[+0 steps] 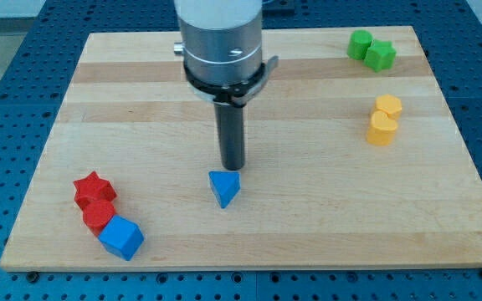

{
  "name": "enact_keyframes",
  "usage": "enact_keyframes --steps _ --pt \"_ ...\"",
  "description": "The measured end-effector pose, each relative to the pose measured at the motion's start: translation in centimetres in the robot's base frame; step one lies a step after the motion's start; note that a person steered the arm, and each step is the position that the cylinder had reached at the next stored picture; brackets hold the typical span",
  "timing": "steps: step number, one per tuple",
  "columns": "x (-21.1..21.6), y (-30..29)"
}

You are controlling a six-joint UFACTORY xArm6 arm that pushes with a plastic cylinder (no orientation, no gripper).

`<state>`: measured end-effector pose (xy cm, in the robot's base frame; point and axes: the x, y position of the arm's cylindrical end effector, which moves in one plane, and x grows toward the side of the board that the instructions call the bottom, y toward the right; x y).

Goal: Push the blue triangle slightly to the left

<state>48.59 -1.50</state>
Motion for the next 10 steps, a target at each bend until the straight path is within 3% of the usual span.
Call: enact_keyframes --steps 3,7,8,10 --pt "4.5 0.8" --pt "0.6 -1.1" --pt "1.3 4.9" --pt "5.5 3.5"
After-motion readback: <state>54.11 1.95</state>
